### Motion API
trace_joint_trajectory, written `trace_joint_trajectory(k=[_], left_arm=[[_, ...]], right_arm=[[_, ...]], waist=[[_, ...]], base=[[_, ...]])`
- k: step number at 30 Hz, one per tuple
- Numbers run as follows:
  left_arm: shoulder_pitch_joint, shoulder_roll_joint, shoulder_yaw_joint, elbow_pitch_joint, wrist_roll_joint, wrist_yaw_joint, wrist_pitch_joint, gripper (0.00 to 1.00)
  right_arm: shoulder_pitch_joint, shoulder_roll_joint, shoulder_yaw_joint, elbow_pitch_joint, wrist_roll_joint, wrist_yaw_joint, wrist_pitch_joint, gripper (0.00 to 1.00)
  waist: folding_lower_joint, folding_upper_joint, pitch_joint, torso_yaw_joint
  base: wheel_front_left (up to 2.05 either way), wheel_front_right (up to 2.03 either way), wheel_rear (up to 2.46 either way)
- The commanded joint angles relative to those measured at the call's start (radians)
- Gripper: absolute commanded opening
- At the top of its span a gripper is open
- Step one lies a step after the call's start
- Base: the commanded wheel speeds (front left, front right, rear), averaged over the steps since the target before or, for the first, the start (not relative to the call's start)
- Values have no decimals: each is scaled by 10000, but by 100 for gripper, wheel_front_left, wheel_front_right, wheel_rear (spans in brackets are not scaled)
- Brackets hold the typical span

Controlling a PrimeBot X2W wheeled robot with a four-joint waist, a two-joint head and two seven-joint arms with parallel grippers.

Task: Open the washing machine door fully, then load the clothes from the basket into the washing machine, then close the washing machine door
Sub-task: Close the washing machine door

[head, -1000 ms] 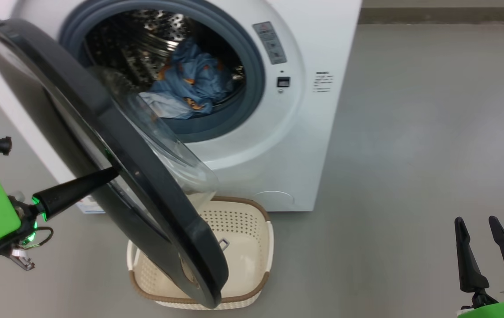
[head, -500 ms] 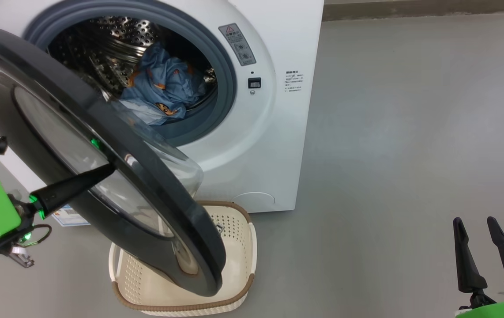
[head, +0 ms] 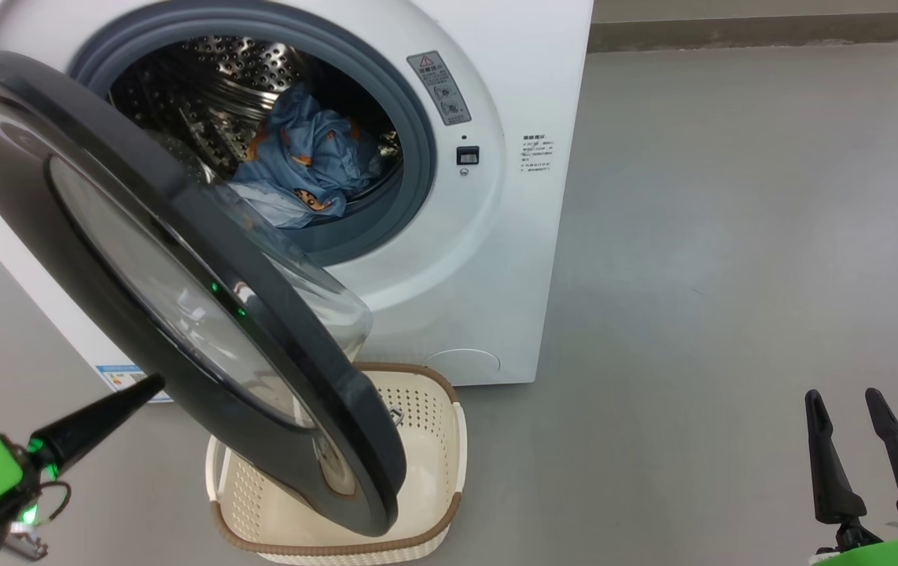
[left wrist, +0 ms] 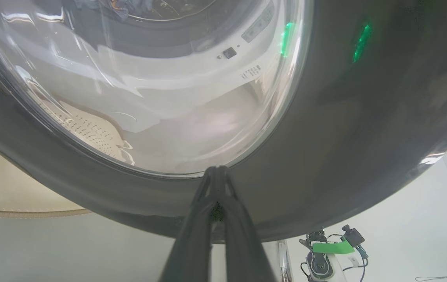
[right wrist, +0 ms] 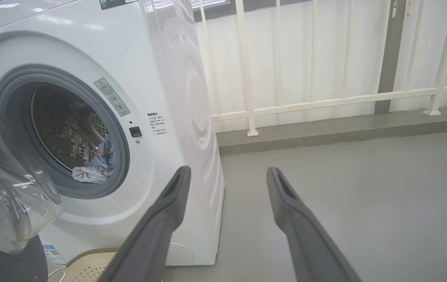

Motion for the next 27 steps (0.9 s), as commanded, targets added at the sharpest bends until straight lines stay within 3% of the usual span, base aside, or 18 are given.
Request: trace_joint_trajectory(k=[1,2,3,4,13,27], left_arm=[[-122,370,533,-137,66,-84,-133,17],[10,338,596,-78,97,-115,-261,42],[150,299,621,-29,110,-144,-337,92],[295,260,633,2,114,-172,-393,100],[1341,-125,734,-37,740,-241,-1941,100],[2330,-261,24,32,1785,-244,-6036,100]], right_arm=[[-9,-224,213,-258,28,56,-51,100],[0,-225,212,-264,28,56,-51,100],[5,-226,207,-270,29,56,-51,100],[11,-227,209,-273,27,56,-51,100],[-42,-257,223,-270,22,56,-51,100],[-155,-251,199,-278,-5,56,-51,100]], waist=[[0,0,7,16],[0,0,12,27],[0,0,23,42],[0,0,24,56],[0,0,139,167],[0,0,311,279]], base=[[0,0,0],[0,0,0],[0,0,0],[0,0,0],[0,0,0],[0,0,0]])
